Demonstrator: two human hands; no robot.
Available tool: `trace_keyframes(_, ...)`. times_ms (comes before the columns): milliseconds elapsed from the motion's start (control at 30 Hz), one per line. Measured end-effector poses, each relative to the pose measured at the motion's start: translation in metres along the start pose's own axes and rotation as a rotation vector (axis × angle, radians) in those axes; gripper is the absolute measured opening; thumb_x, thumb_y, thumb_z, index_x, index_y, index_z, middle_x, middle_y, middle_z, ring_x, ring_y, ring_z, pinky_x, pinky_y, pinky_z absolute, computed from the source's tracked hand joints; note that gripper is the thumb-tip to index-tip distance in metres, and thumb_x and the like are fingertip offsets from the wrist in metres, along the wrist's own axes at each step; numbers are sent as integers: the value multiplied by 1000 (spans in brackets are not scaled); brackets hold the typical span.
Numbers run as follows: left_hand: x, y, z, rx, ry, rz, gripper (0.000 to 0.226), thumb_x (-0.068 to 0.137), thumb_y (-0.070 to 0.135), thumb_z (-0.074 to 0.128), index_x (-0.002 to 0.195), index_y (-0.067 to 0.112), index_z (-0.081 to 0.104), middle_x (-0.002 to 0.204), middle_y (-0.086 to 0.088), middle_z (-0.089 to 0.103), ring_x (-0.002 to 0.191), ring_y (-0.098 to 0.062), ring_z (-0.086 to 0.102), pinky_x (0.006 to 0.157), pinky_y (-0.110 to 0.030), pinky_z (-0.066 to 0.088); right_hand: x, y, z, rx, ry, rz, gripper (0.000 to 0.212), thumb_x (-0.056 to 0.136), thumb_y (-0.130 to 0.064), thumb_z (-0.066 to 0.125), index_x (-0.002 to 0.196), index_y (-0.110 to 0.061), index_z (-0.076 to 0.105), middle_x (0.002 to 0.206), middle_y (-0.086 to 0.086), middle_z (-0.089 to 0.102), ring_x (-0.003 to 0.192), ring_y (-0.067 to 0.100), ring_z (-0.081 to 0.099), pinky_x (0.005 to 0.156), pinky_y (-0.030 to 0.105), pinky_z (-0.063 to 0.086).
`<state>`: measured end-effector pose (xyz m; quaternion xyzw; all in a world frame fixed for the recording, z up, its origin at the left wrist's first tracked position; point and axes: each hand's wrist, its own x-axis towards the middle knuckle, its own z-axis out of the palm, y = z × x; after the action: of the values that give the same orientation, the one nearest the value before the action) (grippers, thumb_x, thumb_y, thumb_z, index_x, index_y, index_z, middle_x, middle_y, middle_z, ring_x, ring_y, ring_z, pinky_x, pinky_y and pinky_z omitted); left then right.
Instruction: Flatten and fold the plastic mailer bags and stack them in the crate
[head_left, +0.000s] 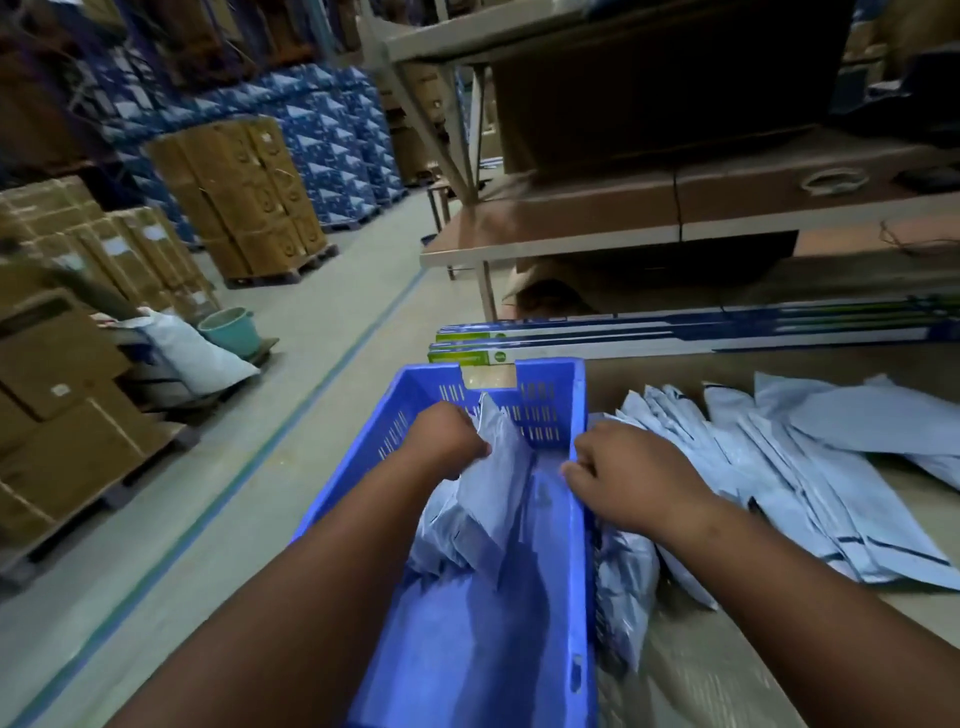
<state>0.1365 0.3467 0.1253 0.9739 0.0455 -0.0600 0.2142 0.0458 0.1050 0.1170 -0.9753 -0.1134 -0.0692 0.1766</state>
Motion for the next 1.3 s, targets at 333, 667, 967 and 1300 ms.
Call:
trace_keyframes(333, 36, 0, 58, 398, 53, 191, 11, 91, 30, 58, 89, 20, 63, 103, -9, 73, 109, -37, 66, 107, -52, 50, -2, -7, 16, 38, 77, 164, 41, 100, -54, 48, 71, -26, 44, 81, -6, 48, 70, 19, 54, 57, 34, 33)
trace_keyframes(667, 30, -1, 101, 946, 127, 694, 65, 93, 60, 56, 148, 26, 53, 162, -15, 36, 147, -39, 32, 117, -63, 28, -12, -10, 23, 32, 144, 214, 49, 99, -65, 44, 67, -27, 43, 77, -6, 49, 68, 21, 55, 57, 34, 36)
trace_keyframes(967, 45, -11, 113, 1304, -99, 461, 96, 95, 77, 43, 170, 24, 14, 177, -12, 5, 163, -38, 1, 123, -69, -11, -24, -25, 21, 59, 101, 319, 48, 98, -57, 46, 67, -20, 51, 65, 0, 55, 57, 12, 50, 48, 31, 27)
trace_keyframes(1300, 0, 17, 61, 920, 140, 651, 57, 95, 61, 43, 131, 25, 68, 133, -9, 65, 129, -35, 54, 124, -67, 10, -45, 0, 0, 101, 87, 302, 52, 104, -64, 40, 66, -29, 48, 66, -4, 55, 61, 8, 50, 52, 31, 30)
